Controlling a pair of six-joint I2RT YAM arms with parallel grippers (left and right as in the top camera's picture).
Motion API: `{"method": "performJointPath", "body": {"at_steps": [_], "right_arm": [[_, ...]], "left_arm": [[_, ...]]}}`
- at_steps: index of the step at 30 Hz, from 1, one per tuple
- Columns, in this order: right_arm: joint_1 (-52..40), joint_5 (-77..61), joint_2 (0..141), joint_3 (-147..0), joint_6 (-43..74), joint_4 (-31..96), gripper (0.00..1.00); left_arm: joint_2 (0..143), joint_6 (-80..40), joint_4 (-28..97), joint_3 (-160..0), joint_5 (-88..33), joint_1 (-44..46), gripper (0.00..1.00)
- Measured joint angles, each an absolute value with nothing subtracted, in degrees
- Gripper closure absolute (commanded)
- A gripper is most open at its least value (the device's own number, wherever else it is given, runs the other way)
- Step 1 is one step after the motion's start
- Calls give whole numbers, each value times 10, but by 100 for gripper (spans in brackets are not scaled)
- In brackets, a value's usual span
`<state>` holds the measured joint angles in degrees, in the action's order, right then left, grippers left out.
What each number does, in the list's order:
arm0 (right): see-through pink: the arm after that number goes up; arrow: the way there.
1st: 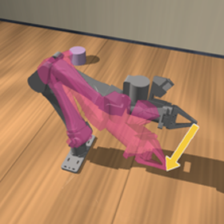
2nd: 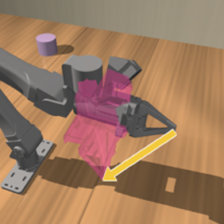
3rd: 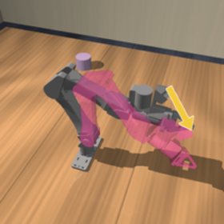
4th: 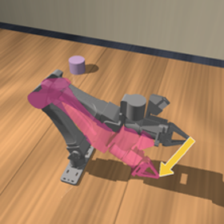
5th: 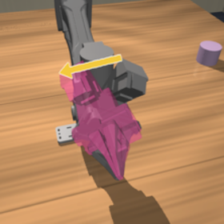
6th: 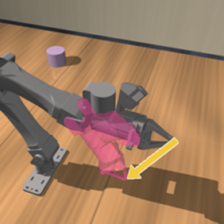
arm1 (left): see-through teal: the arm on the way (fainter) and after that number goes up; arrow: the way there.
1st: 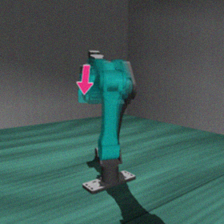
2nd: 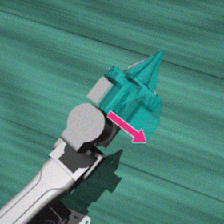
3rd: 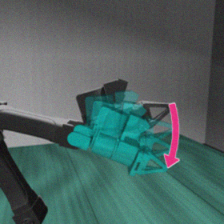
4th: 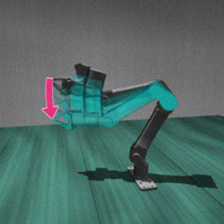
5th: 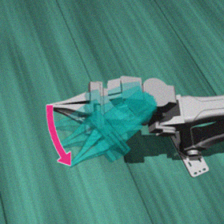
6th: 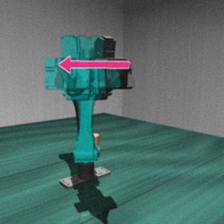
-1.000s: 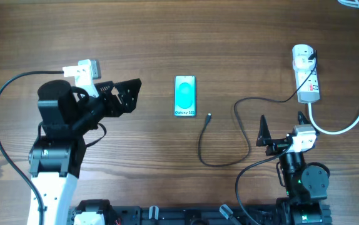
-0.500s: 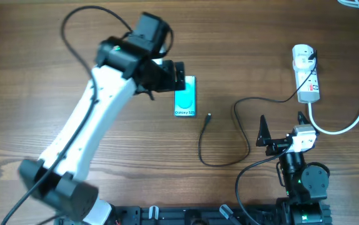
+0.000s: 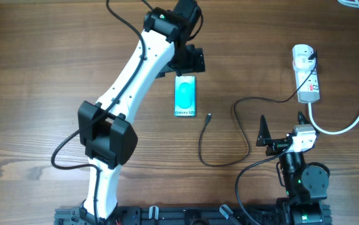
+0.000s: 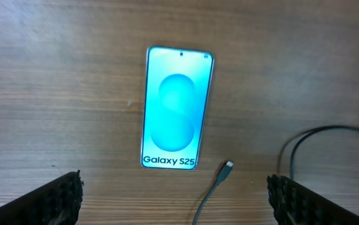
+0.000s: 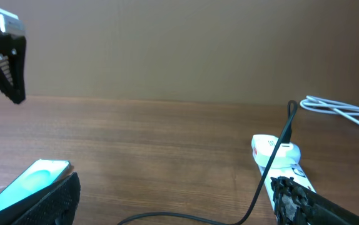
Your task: Plug charger to phone and switch on socket
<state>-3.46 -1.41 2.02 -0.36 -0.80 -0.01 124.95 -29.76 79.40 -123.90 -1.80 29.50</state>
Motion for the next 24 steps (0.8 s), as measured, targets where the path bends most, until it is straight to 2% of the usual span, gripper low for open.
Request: {"method": "performJointPath", "body": {"at_steps": [4,11,18,24], "right_arm": [[-35,-14,20,-4,-8,0,0],[-35,-14,20,-4,-8,0,0],[-35,-14,20,-4,-8,0,0],[-35,-14,20,-4,-8,0,0]], "left_arm": [[1263,-298,736,-1164,-18,310,0],[1268,-298,675,-1137,-10,311,0],[1268,-294,573,-1009,2,311,0],[1269,-294,541,-988,2,316,0]]}}
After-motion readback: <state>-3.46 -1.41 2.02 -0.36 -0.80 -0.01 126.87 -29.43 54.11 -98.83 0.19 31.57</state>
